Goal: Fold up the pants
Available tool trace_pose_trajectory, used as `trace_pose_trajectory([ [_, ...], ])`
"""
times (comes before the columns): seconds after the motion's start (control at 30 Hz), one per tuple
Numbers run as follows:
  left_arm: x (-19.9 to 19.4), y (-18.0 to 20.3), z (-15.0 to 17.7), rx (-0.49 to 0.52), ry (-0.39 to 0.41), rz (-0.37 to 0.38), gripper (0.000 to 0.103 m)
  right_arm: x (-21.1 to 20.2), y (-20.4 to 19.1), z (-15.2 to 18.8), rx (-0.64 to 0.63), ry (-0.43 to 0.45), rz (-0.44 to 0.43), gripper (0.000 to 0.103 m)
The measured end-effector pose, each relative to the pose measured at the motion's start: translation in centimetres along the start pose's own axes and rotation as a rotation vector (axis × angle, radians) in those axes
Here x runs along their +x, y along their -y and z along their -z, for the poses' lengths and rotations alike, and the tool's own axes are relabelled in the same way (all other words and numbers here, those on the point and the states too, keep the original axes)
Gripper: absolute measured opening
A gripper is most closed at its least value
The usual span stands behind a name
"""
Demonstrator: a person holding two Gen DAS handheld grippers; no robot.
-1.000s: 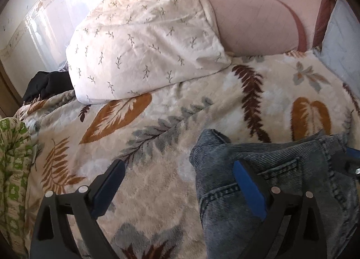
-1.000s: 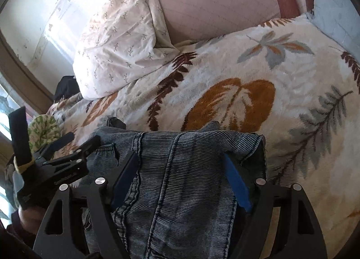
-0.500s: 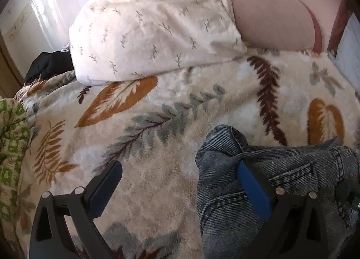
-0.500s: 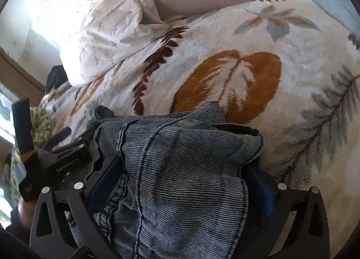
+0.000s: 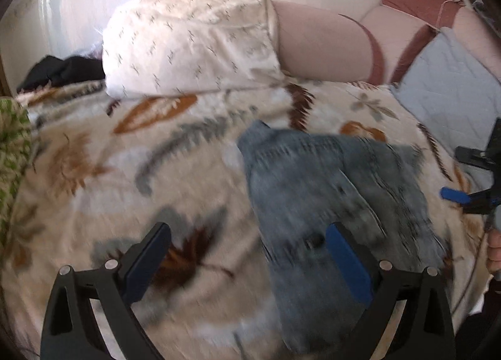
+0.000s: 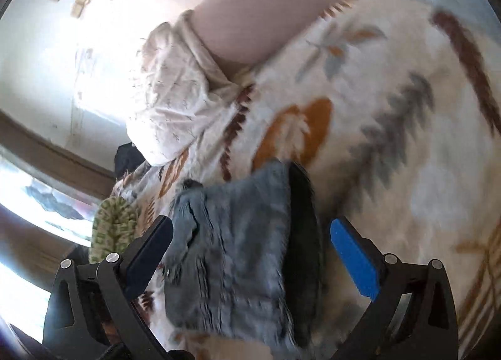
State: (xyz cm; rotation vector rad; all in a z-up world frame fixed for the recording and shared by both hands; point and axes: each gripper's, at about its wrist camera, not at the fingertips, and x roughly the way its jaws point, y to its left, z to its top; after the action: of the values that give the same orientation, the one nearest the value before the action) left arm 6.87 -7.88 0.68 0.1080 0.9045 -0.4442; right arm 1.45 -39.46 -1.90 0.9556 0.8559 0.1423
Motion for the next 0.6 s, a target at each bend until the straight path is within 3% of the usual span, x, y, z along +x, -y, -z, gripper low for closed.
trace_pose_trajectory([
  [0.1,-0.1,-0.1,1.2,-0.025,-0.004,0.050,0.101,-0.1,1.1,1.8,0.063,-0.026,-0.013,0.102],
  [0.23,0.3,-0.7,1.8,-0.054,-0.016,0.137,0.101,0.9,0.6,3.1,0.055,-0.047,0.019,0.102],
  [0.37,1.4,-1.8,1.5,-0.071,-0.035,0.173,0.101,3.5,0.2,3.4,0.055,-0.098,0.034,0.099],
  [0.47,2.1,-2.3,1.0,-0.098,-0.035,0.243,0.101,5.1,0.2,3.8,0.049,-0.132,0.057,0.095],
  [0.6,2.6,-2.0,0.0,-0.118,-0.013,0.318,0.101,5.6,0.3,3.4,0.050,-0.140,0.021,0.094],
])
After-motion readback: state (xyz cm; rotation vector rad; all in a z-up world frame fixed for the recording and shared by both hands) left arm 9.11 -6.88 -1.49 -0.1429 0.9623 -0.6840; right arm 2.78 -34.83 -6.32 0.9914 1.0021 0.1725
